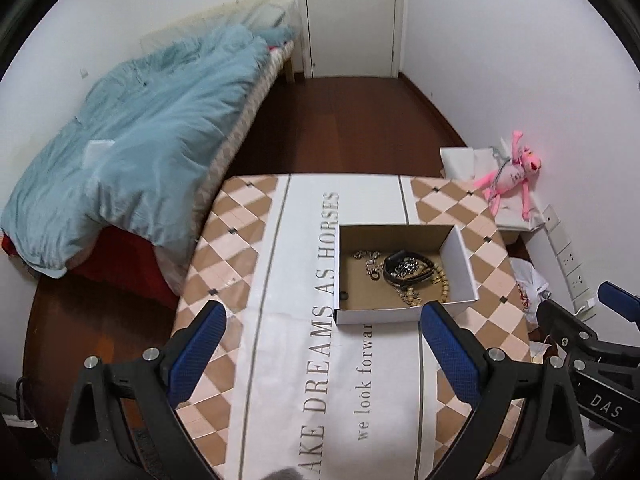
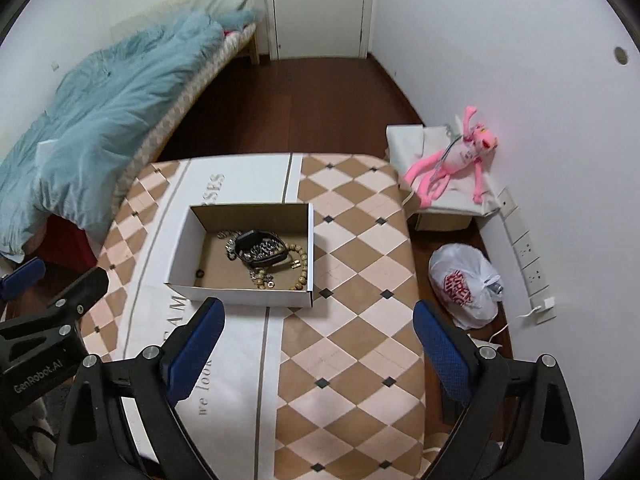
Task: Organize jewelry
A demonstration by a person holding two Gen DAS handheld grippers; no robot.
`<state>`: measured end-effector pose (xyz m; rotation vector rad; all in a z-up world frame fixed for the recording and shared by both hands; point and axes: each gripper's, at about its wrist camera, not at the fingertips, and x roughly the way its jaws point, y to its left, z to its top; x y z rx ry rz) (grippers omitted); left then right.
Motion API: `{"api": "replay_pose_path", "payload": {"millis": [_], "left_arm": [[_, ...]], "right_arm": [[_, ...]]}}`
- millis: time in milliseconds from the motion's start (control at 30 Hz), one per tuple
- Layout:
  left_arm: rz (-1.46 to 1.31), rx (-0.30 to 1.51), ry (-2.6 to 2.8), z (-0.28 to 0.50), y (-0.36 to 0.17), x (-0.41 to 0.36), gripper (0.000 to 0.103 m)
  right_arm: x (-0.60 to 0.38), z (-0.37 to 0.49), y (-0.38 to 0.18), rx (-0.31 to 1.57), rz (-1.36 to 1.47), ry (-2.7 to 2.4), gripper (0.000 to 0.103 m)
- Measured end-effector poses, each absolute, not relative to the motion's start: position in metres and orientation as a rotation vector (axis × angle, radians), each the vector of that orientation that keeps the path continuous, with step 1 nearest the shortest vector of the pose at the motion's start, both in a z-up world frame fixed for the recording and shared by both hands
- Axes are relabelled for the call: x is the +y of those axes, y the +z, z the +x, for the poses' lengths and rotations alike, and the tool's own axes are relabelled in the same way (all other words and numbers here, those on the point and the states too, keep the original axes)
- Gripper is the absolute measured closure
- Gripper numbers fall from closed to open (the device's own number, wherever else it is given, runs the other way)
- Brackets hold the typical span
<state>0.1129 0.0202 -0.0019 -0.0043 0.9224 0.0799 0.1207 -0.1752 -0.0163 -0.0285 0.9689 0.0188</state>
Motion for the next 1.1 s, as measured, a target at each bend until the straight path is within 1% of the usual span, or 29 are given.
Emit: {"api": "replay_pose_path", "payload": {"millis": [100, 133, 333, 567, 833, 1100], "left_arm": [[-0.012, 0.895, 0.075, 0.098, 0.017, 0.021, 0.004], [-0.014, 0.888, 0.073, 0.093, 0.021, 0.021, 0.004], [-0.031, 0.847, 0.062, 0.068, 0.051, 0.020, 0.004], [-0.038, 0.800, 0.043, 0.046, 0.076, 0.016, 0.004], [-0.047, 0.798, 0.045, 0.041, 0.082, 0.016, 0.004], [-0.058, 0.838, 0.073, 0.062, 0.081, 0.016, 0.004]], "right_arm": [[-0.178, 0.102, 0.007, 0.928, -0.011, 0.021, 0.004], [-0.178, 0.095, 0.015, 0.909, -0.015, 0.021, 0.000], [-0.177, 0.065, 0.056, 0.830, -0.044, 0.014, 0.000], [-0.179, 0.038, 0.091, 0.776, -0.041, 0.012, 0.000], [-0.179, 0.034, 0.099, 0.788, -0.042, 0.011, 0.000], [-0.178, 0.064, 0.088, 0.845, -0.043, 0.004, 0.000]]}}
